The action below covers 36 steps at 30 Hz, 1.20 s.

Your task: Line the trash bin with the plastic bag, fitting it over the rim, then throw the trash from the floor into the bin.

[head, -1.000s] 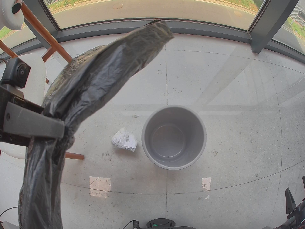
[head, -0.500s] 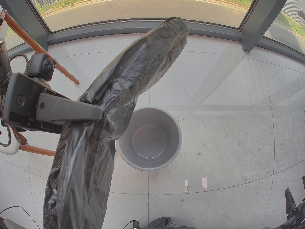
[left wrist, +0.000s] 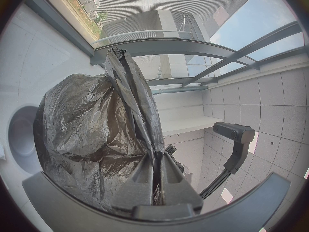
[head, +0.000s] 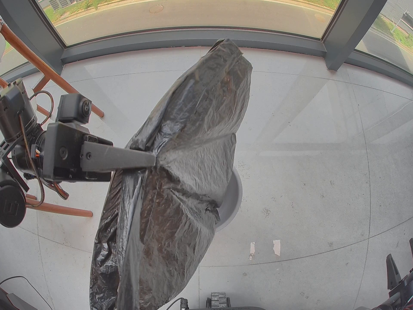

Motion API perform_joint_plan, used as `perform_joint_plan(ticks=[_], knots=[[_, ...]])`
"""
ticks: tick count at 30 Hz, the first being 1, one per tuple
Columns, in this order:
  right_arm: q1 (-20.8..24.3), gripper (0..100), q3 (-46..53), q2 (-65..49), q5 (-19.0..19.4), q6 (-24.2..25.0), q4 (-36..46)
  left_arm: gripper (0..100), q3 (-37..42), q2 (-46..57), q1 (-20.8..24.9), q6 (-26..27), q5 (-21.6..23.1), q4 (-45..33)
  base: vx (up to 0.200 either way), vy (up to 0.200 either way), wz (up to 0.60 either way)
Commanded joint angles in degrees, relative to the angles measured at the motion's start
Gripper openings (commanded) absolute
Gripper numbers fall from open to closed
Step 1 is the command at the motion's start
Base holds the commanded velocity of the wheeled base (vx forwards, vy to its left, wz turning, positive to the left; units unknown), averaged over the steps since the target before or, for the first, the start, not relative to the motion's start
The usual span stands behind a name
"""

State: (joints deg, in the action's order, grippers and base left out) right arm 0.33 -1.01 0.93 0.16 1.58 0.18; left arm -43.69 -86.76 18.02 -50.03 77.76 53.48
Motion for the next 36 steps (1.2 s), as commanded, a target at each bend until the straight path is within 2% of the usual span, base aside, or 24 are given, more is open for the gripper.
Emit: perform_joint_plan(ticks=[1,10,15,17,22,24,31,34,36], knots=[[0.0,100,1.0,-0.4,0.0,0.0,0.0,0,1.9,-1.1,-0.9,-0.1,0.0,0.3,0.0,0.0,0.0],[0.0,100,1.0,-0.4,0.0,0.0,0.0,0,3.5,-2.4,-6.6,0.9,-0.3,0.5,0.0,0.0,0.0],[0.0,100,1.0,-0.4,0.0,0.0,0.0,0,1.4,-4.5,-7.1,1.3,-1.2,0.7,0.0,0.0,0.0],[0.0,100,1.0,-0.4,0.0,0.0,0.0,0,0.4,-5.8,-7.6,1.3,-2.4,2.0,0.0,0.0,0.0],[0.0,100,1.0,-0.4,0.0,0.0,0.0,0,-3.2,-10.7,-8.7,0.6,-9.5,8.6,0.0,0.0,0.0],[0.0,100,1.0,-0.4,0.0,0.0,0.0,0,-4.5,-11.6,-8.8,0.6,-11.0,9.6,0.0,0.0,0.0],[0.0,100,1.0,-0.4,0.0,0.0,0.0,0,-5.4,-11.2,-8.8,1.3,-11.6,10.1,0.0,0.0,0.0],[0.0,100,1.0,-0.4,0.0,0.0,0.0,0,-4.5,-10.2,-8.7,1.5,-11.8,12.6,0.0,0.0,0.0],[0.0,100,1.0,-0.4,0.0,0.0,0.0,0,-4.4,-9.4,-8.6,1.5,-14.1,14.2,0.0,0.0,0.0]])
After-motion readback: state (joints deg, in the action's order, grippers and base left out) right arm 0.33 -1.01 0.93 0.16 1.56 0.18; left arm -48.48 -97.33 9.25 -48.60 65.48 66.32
